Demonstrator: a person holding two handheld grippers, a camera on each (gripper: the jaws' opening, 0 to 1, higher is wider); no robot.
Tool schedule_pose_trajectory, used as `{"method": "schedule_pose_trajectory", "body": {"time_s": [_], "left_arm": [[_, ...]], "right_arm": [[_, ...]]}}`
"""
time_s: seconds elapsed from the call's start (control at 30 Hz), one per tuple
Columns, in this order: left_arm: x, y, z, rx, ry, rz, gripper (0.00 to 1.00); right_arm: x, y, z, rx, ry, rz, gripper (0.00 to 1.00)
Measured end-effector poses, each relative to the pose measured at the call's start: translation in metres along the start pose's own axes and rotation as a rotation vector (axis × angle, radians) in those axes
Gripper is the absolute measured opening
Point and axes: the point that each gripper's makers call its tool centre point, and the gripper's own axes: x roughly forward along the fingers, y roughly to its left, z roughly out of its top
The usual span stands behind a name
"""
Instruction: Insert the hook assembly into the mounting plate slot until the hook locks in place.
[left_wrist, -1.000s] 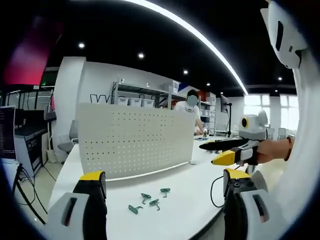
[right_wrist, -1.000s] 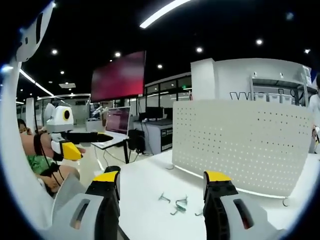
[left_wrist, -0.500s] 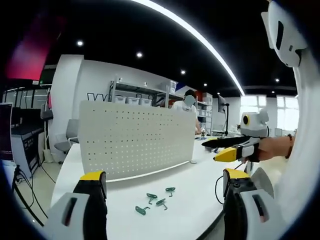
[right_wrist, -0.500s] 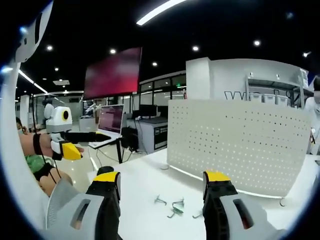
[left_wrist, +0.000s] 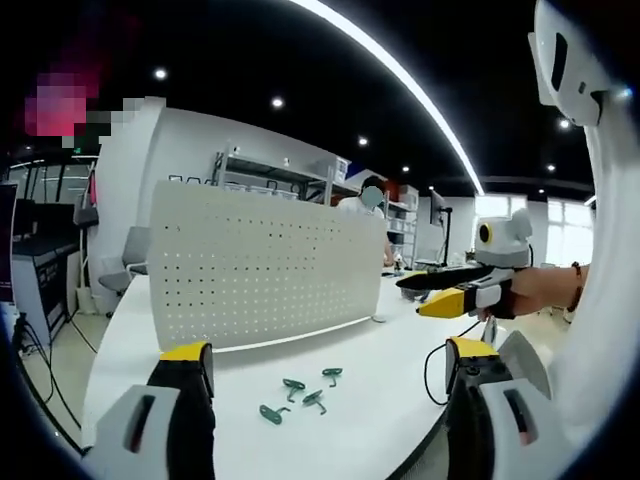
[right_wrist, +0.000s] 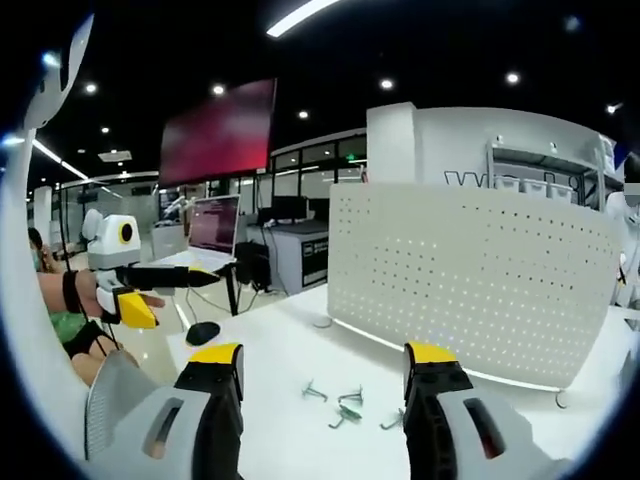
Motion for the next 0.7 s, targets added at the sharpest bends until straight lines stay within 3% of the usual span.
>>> {"method": "schedule_pose_trajectory", "body": {"time_s": [0.43,0.7], "left_arm": [[0.010,0.013,-0.019,-0.021,0.037,-0.025,0.97],[0.011,0.026,-0.027,-0.025,0.059,-0.020,0.98]], "right_arm": [[0.011,-0.005,-0.016,-0.006,0.064,0.005,0.60],[0.024,-0.003,-0.029,-0.004,0.126,0.063,0.53]]}}
